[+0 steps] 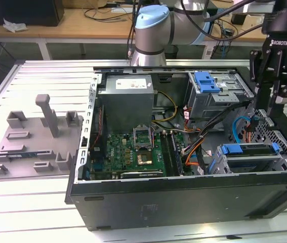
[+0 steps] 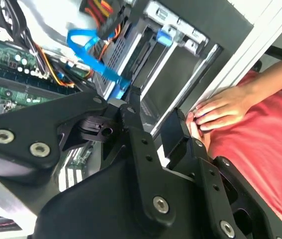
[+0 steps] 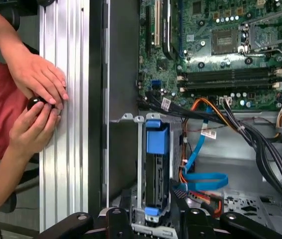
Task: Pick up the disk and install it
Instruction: 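Insert the first disk wire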
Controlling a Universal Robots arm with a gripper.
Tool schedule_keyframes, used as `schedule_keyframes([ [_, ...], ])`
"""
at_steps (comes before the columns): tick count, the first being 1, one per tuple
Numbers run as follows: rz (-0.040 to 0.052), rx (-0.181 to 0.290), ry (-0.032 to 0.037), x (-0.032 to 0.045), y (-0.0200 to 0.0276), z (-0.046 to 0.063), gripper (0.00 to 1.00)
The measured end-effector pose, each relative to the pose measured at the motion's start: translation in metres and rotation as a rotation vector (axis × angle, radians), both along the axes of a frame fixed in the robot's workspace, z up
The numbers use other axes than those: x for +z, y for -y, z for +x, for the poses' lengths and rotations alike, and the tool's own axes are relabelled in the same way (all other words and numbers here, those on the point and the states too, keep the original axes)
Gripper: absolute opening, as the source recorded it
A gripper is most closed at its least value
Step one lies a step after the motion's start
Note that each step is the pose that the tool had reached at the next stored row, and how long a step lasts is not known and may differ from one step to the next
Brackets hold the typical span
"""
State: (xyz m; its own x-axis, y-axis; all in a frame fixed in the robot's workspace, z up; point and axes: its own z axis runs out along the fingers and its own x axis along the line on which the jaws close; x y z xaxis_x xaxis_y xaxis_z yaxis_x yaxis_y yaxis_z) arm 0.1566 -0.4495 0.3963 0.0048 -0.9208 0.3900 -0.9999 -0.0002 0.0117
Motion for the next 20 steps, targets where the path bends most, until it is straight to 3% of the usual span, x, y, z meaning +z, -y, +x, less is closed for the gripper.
schedule_keyframes([
  [6,-0.0015,-0.019,-0.0022,-0.0014,-0.0039,0.014,0.44],
  [10,-0.0015,-0.063,-0.0021,-0.0037,-0.0051,0.016,0.44],
  [11,-0.0013,-0.066,-0.0021,-0.0045,-0.0073,0.017,0.44],
  [14,-0.0015,-0.067,-0.0022,-0.0055,-0.0177,0.017,0.44],
  [17,-0.0026,-0.067,-0.0021,-0.0065,-0.0343,0.017,0.44],
  [20,-0.0078,-0.067,-0.0029,-0.0083,-0.0466,0.021,0.44],
])
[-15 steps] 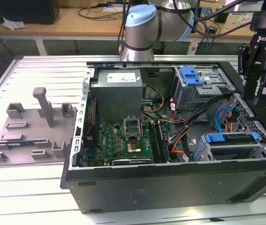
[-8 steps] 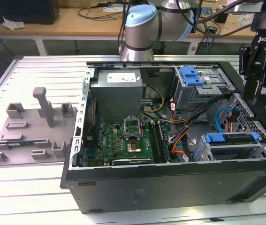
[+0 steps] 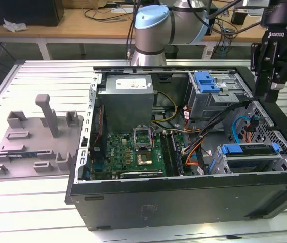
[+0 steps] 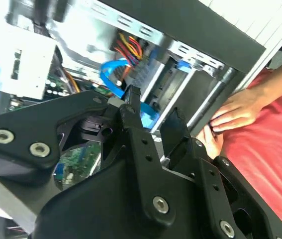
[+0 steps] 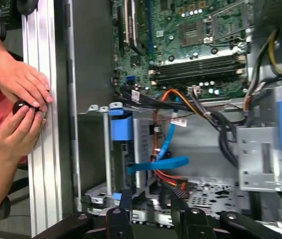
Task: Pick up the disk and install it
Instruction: 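Insert the first disk wire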
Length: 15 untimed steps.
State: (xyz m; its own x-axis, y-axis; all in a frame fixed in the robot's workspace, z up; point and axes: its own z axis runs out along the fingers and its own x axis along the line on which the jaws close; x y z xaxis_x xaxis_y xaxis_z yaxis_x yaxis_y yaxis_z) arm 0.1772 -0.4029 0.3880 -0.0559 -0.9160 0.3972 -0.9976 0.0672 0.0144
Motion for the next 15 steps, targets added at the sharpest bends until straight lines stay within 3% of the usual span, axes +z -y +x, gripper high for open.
schedule_keyframes([
  [2,-0.0009,0.0,-0.0058,-0.0029,-0.0031,0.01,0.44],
  [5,-0.0009,0.0,-0.0148,-0.0077,-0.0031,0.027,0.44],
  [9,-0.0008,-0.015,-0.017,-0.016,-0.0031,0.033,0.44],
  [15,-0.0002,-0.157,-0.0171,-0.0261,-0.0031,0.033,0.44],
])
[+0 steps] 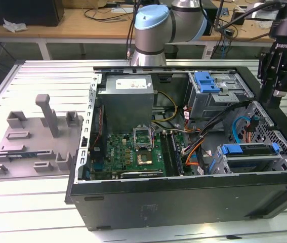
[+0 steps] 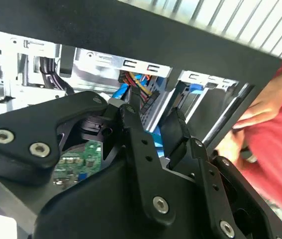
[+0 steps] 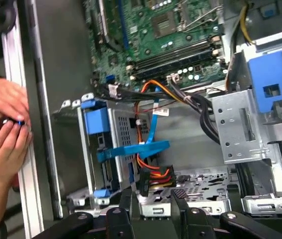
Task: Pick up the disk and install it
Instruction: 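Insert the first disk wire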
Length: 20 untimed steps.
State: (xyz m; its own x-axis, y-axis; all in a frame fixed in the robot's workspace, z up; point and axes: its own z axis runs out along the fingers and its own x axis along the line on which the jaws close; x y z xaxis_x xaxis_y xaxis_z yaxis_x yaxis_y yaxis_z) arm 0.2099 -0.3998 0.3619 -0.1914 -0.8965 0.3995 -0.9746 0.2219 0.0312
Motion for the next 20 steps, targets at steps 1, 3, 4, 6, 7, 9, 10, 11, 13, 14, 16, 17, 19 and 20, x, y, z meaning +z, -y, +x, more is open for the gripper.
schedule_keyframes([
  [1,-0.0044,-0.01,-0.0016,-0.001,0.0,0.0,0.44],
  [3,-0.0193,-0.011,-0.0124,-0.0017,0.0006,0.0,0.44],
  [4,-0.0236,-0.011,-0.0162,-0.0018,0.0009,0.0,0.44],
  [6,-0.0364,-0.011,-0.0295,-0.0035,0.0015,0.0,0.44],
  [7,-0.0376,-0.011,-0.0313,-0.0045,0.0015,0.0,0.44],
  [9,-0.0384,-0.011,-0.033,-0.0075,0.0017,0.0,0.44],
  [10,-0.0386,-0.011,-0.0335,-0.0093,0.0018,0.0,0.44],
  [11,-0.0389,-0.011,-0.0342,-0.0112,0.0019,0.0,0.44],
  [13,-0.0403,-0.011,-0.0358,-0.0129,0.0022,0.0,0.44],
  [14,-0.0418,-0.011,-0.0373,-0.0136,0.0023,0.0,0.44],
  [16,-0.0478,-0.012,-0.0439,-0.0146,0.0031,0.0,0.44],
  [17,-0.0494,-0.013,-0.0461,-0.0151,0.0035,0.0,0.44],
  [19,-0.0513,-0.013,-0.0496,-0.0178,0.0039,0.0,0.44],
  [20,-0.0513,-0.013,-0.0501,-0.0188,0.004,0.0,0.44],
])
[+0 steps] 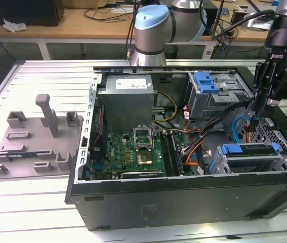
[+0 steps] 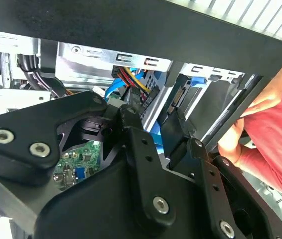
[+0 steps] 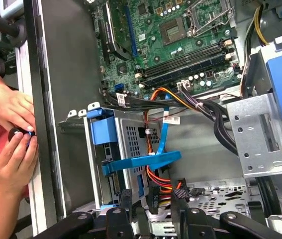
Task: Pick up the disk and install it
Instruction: 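Insert the first disk wire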
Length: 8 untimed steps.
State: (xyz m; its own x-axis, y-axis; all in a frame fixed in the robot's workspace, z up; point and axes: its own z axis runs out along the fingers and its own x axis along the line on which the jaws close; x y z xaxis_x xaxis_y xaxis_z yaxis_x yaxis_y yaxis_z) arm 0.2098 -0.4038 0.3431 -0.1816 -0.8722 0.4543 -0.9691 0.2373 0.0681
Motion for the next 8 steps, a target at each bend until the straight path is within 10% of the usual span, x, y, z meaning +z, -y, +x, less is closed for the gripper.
schedule_keyframes([
  [8,-0.0001,0.0,-0.0041,-0.002,0.001,0.0001,0.44],
])
